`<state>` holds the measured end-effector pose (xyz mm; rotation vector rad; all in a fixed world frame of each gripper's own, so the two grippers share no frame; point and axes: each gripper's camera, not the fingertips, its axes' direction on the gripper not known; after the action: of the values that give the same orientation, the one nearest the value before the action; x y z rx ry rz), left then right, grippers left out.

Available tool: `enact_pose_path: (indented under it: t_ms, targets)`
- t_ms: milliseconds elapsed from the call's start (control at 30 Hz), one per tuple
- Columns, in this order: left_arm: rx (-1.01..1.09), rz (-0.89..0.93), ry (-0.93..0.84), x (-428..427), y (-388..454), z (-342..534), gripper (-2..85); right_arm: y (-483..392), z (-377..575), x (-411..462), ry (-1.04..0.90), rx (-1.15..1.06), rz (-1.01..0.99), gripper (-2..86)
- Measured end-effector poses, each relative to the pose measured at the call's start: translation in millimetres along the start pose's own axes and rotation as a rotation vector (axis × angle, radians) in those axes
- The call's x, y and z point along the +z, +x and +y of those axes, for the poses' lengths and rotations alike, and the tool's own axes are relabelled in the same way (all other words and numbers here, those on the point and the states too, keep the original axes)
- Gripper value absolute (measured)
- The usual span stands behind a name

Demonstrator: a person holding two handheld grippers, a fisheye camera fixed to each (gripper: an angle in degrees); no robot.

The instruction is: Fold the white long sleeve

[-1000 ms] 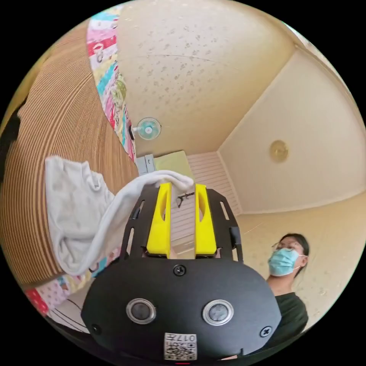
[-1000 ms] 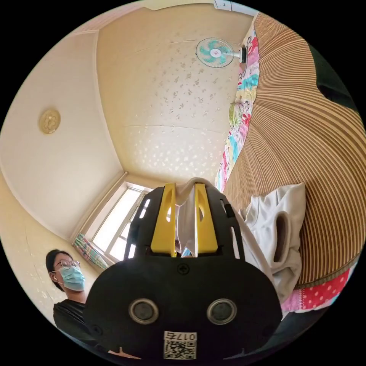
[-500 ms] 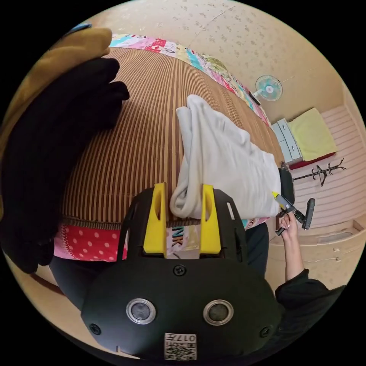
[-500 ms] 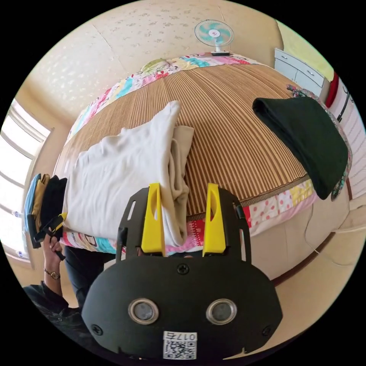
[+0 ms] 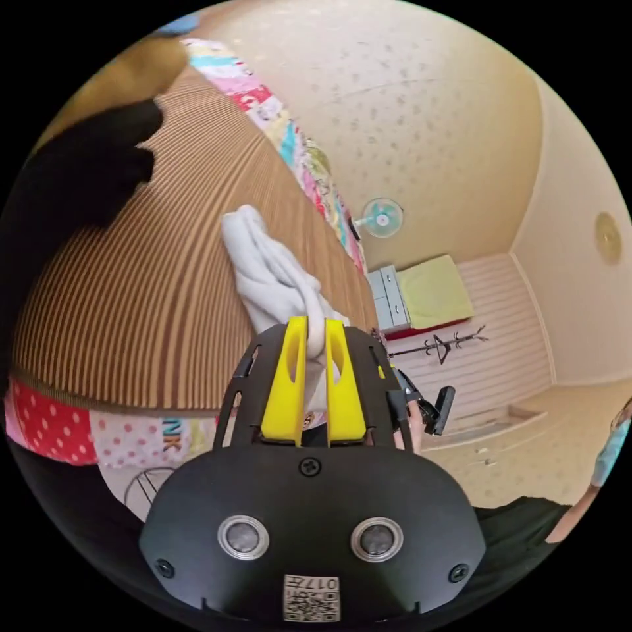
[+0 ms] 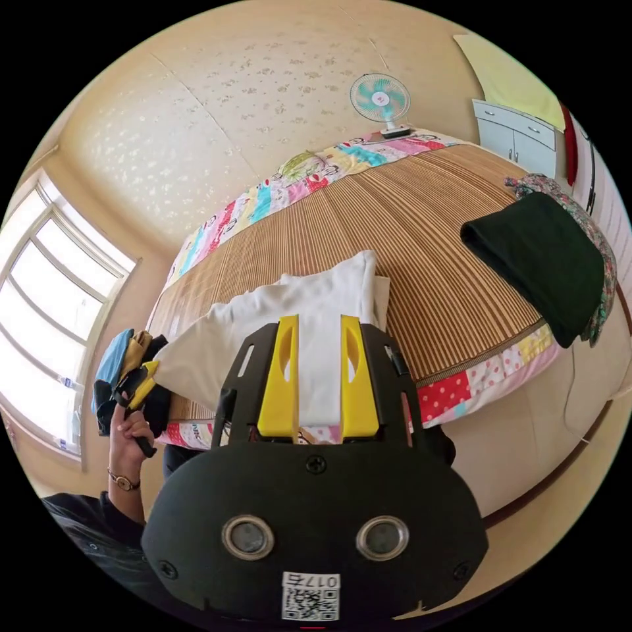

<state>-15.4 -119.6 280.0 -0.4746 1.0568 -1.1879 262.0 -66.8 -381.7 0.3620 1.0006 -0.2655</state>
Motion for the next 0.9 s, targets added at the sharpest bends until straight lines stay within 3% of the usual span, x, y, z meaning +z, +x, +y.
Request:
enact_pose_path:
  t_ms: [233, 433, 567, 700, 900]
  targets:
    - [0.375, 0.093, -0.274, 155.7, 162.6, 13.5, 3.9, 105.7, 47.0, -45.5, -0.010, 0.181, 0.043, 9.7]
    - [0.431, 0.192, -0.605, 251.2, 183.6, 104.6, 8.8, 180.3, 79.3, -61.2, -0.049, 0.279, -0.032, 13.2]
    - [0.371, 0.115, -0.458, 214.5, 154.2, 123.8, 11.3, 206.0, 78.4, -57.4, -0.017, 0.262, -0.246, 16.5]
    - [0.209, -0.101, -0.227, 153.9, 101.6, 108.5, 14.8, 206.6, 52.9, -35.2, -0.033, 0.194, -0.463, 21.2]
    - [0.173, -0.065, -0.278, 150.8, 59.2, 80.3, 11.1, 181.5, -10.4, 33.9, -0.189, 0.060, -0.453, 23.4]
